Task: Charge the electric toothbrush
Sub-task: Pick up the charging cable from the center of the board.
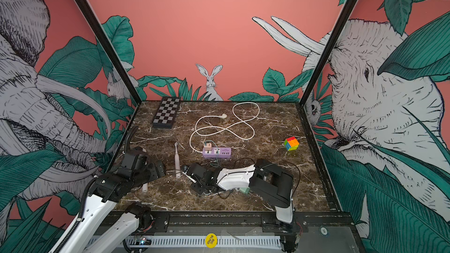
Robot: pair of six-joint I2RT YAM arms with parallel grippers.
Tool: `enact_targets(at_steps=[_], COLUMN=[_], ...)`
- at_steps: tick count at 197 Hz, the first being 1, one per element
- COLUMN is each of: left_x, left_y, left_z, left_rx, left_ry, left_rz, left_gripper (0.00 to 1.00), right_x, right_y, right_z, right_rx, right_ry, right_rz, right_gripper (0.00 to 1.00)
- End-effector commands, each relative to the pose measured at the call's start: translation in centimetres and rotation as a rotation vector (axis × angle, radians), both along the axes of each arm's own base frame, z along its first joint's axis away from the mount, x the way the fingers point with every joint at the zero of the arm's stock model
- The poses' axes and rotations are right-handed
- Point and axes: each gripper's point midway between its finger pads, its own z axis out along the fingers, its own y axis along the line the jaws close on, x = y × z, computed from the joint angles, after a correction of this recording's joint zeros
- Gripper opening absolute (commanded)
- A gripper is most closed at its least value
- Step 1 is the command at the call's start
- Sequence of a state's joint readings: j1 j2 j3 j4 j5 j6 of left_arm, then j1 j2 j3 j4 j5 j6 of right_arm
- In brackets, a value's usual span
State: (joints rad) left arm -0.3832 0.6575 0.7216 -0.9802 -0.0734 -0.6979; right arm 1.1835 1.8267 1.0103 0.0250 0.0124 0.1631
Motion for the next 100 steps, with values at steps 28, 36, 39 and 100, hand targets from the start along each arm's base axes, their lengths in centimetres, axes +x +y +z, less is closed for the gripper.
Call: enact_targets(at_steps=[28, 36, 39, 100], left_x=[0.5, 0.6, 0.7, 1.6], left_y=[-6.5, -7.2, -7.4, -12.1], left_z=[-1.5, -1.4, -1.4, -1.2], left_rx=[-0.388, -0.438, -0.456, -0.807], left_ry=[0.027, 0.029, 0.030, 0.081], left_rz=[-0.080, -0.083, -0.082, -0.020], left_gripper=[0.97, 0.96, 0.96, 0.89], right_x=[0.8, 0.8, 0.8, -0.5], right_y=[0.7, 0.6, 0.6, 0.7], right_z=[6.3, 6.7, 6.9, 9.3], right_rx=[0.363, 0.384, 0.390, 0.514], right_ry=[0.123, 0.129, 0.131, 0.147], right_rz=[-0.032, -0.027, -0.025, 0.055], right_gripper=[0.00, 0.00, 0.00, 0.00])
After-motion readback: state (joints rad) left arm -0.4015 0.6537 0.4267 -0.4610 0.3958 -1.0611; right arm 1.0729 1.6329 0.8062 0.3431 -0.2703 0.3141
